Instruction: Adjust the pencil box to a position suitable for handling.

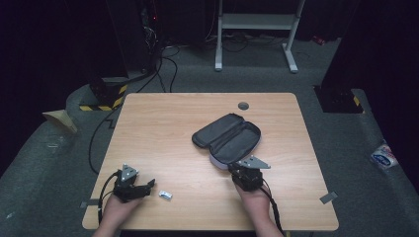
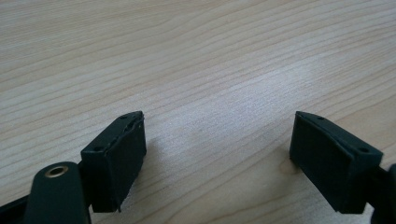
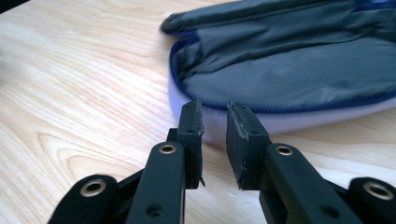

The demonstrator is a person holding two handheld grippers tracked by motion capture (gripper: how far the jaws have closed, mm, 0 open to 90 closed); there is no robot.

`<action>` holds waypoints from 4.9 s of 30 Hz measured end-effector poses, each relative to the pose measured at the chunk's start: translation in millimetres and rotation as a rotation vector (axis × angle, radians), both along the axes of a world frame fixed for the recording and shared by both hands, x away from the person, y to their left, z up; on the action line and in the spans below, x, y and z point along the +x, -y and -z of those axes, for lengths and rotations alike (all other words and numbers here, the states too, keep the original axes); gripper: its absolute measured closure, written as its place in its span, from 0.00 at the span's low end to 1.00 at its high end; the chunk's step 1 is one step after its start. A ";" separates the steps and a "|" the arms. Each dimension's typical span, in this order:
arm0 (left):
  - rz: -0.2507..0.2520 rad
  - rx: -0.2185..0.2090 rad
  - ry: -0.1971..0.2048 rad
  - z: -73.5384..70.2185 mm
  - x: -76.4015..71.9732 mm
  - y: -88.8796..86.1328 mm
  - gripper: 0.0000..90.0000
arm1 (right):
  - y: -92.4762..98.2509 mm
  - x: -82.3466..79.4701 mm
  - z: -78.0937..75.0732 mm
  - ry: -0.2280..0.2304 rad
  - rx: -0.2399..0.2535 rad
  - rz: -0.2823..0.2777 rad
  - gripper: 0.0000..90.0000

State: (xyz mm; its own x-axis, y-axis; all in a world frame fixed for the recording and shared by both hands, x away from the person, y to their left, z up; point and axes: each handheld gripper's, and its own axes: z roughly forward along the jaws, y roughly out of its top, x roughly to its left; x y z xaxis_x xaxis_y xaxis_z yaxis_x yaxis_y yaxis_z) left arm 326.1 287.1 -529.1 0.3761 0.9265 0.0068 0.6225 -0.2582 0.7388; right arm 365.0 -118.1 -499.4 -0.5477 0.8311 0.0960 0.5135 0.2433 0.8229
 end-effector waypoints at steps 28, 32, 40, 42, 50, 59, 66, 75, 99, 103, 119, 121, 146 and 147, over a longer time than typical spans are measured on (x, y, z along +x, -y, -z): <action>0.001 0.001 0.001 0.1 -0.2 0.0 0.21 | 71.9 67.3 -30.8 0.051 -0.012 0.231 0.73; 0.004 0.001 0.002 0.1 0.0 -0.2 0.21 | 76.2 91.6 -32.4 0.042 -0.014 0.264 0.71; 0.005 0.001 0.002 0.1 0.0 -0.2 0.21 | 72.4 117.7 -31.6 0.027 -0.035 0.282 0.73; 0.005 0.001 0.002 0.1 -0.1 -0.2 0.21 | 72.7 118.3 -30.7 0.021 -0.030 0.283 0.74; 0.005 0.001 0.003 0.2 -0.1 0.0 0.21 | 71.9 122.9 -21.4 -0.018 -0.053 0.263 0.84; 0.002 -0.004 0.002 0.2 -0.6 0.3 0.21 | 70.0 108.1 -10.3 -0.035 -0.058 0.225 0.92; 0.004 -0.003 0.008 -0.1 -1.4 -0.8 0.25 | 63.6 82.6 -0.9 -0.030 -0.039 0.194 0.91; -0.003 -0.009 0.020 -1.7 -2.7 -4.4 0.44 | 52.0 55.9 3.7 -0.015 -0.019 0.162 0.93; 0.036 -0.173 0.113 -36.9 8.7 36.6 0.48 | 25.1 11.7 10.3 0.006 0.001 0.062 0.94; 0.051 -0.197 0.103 -39.8 15.6 51.2 0.47 | 24.7 8.4 11.8 0.006 0.008 0.061 0.95; 0.135 -0.131 -0.011 -23.5 48.8 128.4 0.75 | 23.4 0.1 18.7 0.027 -0.027 0.030 0.96; 0.135 -0.125 -0.008 -23.0 46.9 130.5 0.77 | 22.4 -0.8 18.8 0.023 -0.033 0.034 0.96; 0.105 -0.148 0.105 -29.7 39.8 130.2 0.54 | 24.9 0.9 6.4 0.050 0.021 0.059 0.79; 0.106 -0.159 0.107 -30.4 39.4 129.8 0.53 | 24.8 0.7 5.4 0.052 0.027 0.060 0.78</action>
